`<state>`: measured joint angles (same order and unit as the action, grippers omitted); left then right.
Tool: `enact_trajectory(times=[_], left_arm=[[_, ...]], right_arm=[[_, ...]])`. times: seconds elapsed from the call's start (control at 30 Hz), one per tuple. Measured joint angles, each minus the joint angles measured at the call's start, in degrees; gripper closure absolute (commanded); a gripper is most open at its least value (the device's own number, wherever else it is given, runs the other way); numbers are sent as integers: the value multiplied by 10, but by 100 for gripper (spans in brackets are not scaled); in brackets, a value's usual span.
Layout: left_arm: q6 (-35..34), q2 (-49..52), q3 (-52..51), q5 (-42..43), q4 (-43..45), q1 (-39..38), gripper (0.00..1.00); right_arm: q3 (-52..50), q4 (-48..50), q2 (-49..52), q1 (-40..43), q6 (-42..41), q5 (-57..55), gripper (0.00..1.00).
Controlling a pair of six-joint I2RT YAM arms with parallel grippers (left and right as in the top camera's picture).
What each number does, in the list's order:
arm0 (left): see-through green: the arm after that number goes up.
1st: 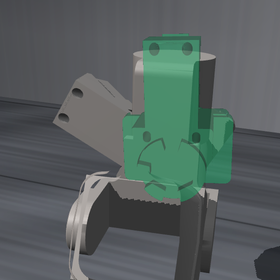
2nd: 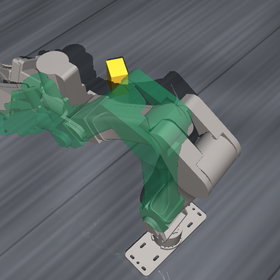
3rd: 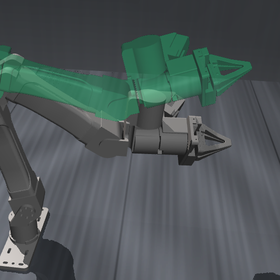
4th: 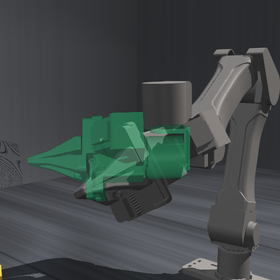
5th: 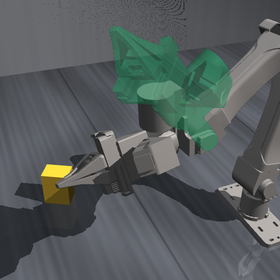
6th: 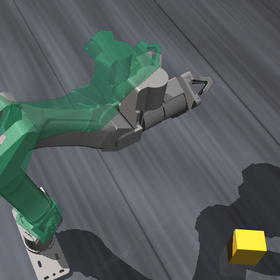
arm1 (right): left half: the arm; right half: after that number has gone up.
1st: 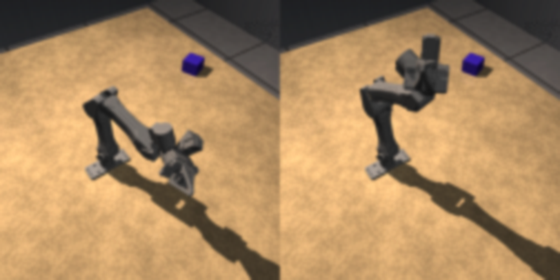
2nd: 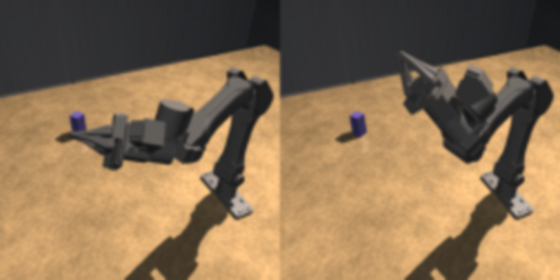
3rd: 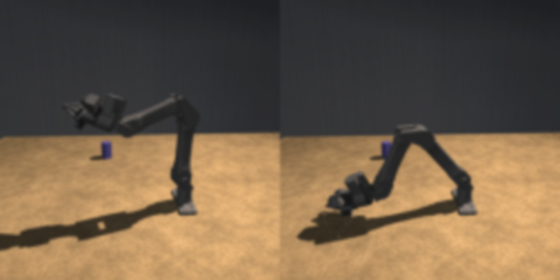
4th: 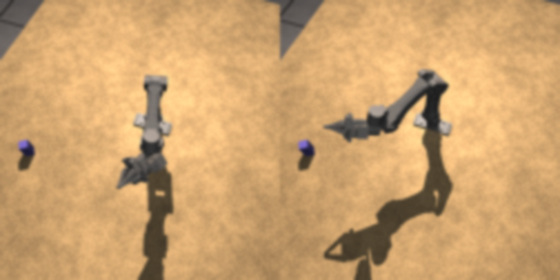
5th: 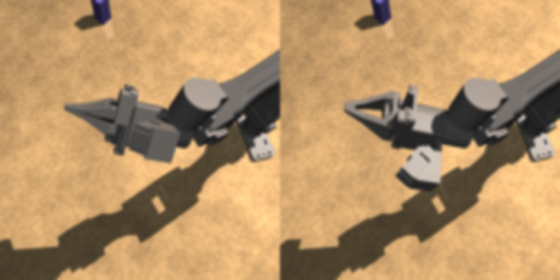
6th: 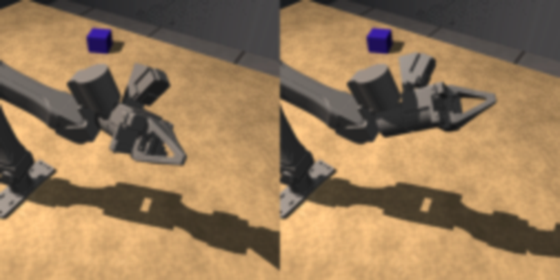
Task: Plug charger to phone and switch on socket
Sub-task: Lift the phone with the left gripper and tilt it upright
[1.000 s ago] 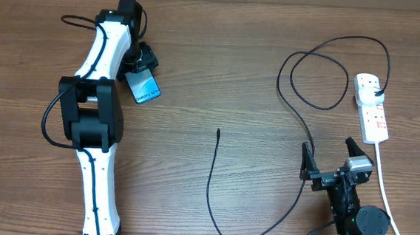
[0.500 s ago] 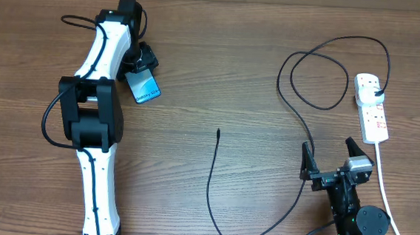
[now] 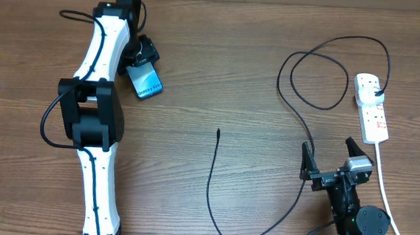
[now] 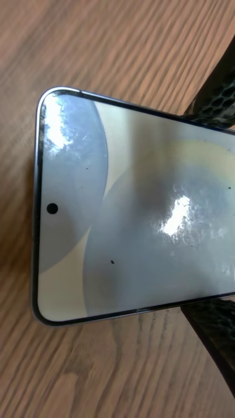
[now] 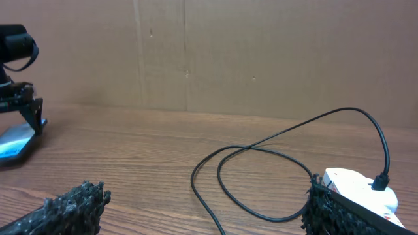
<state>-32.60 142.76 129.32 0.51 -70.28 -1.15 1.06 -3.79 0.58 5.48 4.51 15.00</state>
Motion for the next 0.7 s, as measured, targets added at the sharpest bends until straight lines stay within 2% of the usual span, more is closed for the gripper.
enact_trajectory(times=[0.3, 0.5, 0.7], left_arm=[[0, 0, 53, 68, -33, 0, 96], [-8, 0, 87, 176, -35, 0, 96], [-56, 0, 98, 306, -35, 0, 96]], right_arm=[[0, 0, 0, 0, 0, 0, 0], [0, 0, 0, 0, 0, 0, 0], [0, 0, 0, 0, 0, 0, 0]])
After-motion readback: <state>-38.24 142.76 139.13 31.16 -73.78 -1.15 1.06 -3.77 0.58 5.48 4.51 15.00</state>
